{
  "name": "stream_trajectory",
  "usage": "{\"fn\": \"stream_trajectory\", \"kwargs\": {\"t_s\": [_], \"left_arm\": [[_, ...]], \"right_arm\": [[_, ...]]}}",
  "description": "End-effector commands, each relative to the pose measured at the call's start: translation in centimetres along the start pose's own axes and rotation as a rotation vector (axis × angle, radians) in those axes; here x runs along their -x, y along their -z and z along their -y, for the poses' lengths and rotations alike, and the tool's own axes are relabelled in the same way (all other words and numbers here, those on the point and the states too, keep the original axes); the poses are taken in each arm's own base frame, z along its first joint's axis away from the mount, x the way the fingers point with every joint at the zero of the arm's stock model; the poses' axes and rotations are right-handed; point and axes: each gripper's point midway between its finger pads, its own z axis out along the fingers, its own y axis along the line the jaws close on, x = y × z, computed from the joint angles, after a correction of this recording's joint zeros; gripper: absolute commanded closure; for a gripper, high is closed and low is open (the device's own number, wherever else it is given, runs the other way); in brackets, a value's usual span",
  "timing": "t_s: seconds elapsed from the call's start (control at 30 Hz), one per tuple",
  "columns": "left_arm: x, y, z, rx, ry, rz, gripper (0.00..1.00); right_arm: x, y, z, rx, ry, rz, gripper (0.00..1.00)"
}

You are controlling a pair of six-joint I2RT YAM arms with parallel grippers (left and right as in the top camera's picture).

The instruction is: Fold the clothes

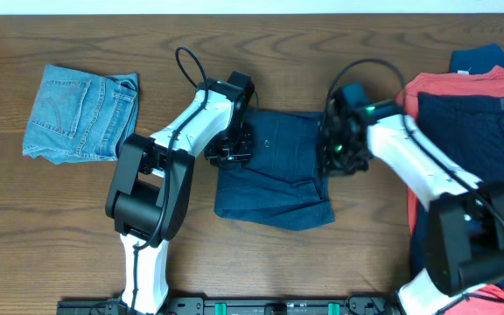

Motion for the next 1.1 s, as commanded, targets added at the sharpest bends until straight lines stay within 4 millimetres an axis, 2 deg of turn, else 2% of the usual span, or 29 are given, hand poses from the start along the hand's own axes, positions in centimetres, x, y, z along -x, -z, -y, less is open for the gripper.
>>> {"fn": "stream_trajectory", "kwargs": {"t_s": [0.0,0.13,0.23,0.3,0.43,0.53,0.6,0.7,0.8,0.97,1.07], "left_arm": [[-0.5,-0.3,0.3,-0.023,-0.004,-0.028,0.57],[-0.7,-0.2,0.9,-0.062,-0.004,-0.042,0.57],[-0.6,-0.1,1.0,-0.063,-0.004,-0.039,0.53],[-0.5,0.0,0.9,-0.063,-0.002,-0.037,0.51],[-0.2,0.4,0.5,-0.066,0.013,-0.037,0.49],[0.2,0.8,-0.1,-0.07,0.034,-0.033,0.49],[0.5,1.4,-0.5,-0.075,0.047,-0.028,0.49],[0.9,2.9,-0.5,-0.113,0.049,-0.005,0.49],[1.1,4.9,0.3,-0.18,0.038,0.03,0.49],[1.4,8.9,2.5,-0.299,-0.038,0.135,0.48],[2.2,9.9,3.6,-0.32,-0.105,0.206,0.52]], "right_arm": [[1.2,2.2,-3.8,0.191,0.123,0.066,0.85],[0.1,0.8,-5.2,0.205,0.192,0.016,0.86],[-1.6,-1.4,-5.3,0.159,0.222,-0.062,0.88],[-3.2,-3.5,-3.9,0.064,0.182,-0.139,0.93],[-7.1,-6.6,0.5,-0.154,0.029,-0.303,0.98],[-9.3,-7.8,2.0,-0.187,-0.013,-0.394,0.99],[-9.6,-8.1,2.3,-0.191,-0.023,-0.41,0.99],[-8.7,-7.8,2.0,-0.178,0.016,-0.377,0.98],[-6.8,-6.4,1.0,-0.155,0.085,-0.317,0.98],[-2.0,-1.3,-1.2,-0.101,0.149,-0.11,0.99],[1.1,2.1,-1.9,-0.072,0.149,0.055,0.98]]}}
